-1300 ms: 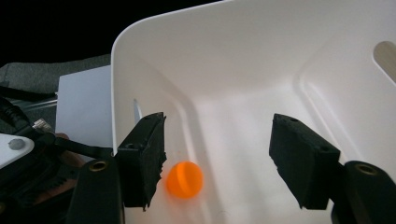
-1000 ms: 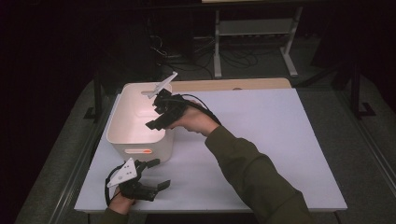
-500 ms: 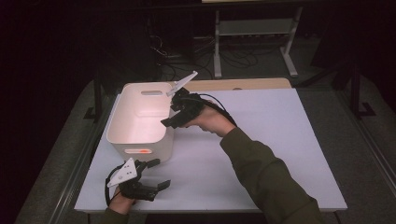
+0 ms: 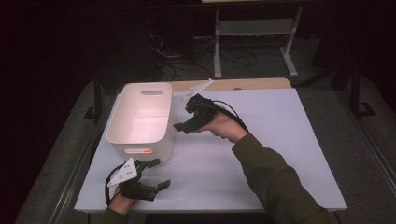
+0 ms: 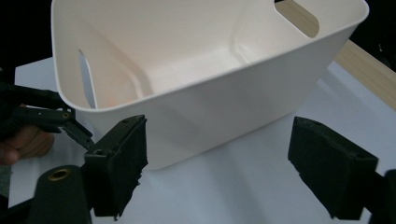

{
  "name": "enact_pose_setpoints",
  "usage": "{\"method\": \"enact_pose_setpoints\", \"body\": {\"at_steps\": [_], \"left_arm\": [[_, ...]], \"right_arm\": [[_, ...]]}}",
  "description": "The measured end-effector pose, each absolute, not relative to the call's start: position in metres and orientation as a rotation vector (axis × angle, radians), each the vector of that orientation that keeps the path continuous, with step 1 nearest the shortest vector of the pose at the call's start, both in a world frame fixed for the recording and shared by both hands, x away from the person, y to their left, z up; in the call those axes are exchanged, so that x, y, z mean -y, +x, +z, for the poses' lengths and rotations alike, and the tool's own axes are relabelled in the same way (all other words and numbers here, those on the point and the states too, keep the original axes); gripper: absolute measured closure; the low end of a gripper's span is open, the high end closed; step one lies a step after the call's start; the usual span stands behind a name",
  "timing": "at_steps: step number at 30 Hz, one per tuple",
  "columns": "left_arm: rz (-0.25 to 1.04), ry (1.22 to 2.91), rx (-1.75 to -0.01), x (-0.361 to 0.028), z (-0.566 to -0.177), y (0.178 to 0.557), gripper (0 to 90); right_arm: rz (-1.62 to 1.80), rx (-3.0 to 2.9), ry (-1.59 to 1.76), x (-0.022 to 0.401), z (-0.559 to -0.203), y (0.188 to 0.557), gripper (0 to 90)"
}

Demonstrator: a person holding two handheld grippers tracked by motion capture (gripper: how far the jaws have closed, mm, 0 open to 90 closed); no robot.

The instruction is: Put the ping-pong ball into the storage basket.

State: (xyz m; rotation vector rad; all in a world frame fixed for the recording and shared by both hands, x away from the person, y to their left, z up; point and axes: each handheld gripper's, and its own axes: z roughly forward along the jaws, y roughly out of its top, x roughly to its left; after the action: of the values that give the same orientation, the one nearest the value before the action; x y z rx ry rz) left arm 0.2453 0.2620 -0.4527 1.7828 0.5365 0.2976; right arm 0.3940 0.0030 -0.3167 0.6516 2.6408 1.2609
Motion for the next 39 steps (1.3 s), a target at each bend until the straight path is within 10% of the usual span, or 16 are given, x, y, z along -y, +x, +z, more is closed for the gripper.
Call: {"method": "enact_pose_setpoints", "body": {"at_steps": [39], "left_arm": [[0.297,1.787,-0.538,-0.262,-0.453,0.246,14.0]], "right_arm": [[1.28,-2.442,0.867,0.068,-0.389,0.357,3.1]]}}
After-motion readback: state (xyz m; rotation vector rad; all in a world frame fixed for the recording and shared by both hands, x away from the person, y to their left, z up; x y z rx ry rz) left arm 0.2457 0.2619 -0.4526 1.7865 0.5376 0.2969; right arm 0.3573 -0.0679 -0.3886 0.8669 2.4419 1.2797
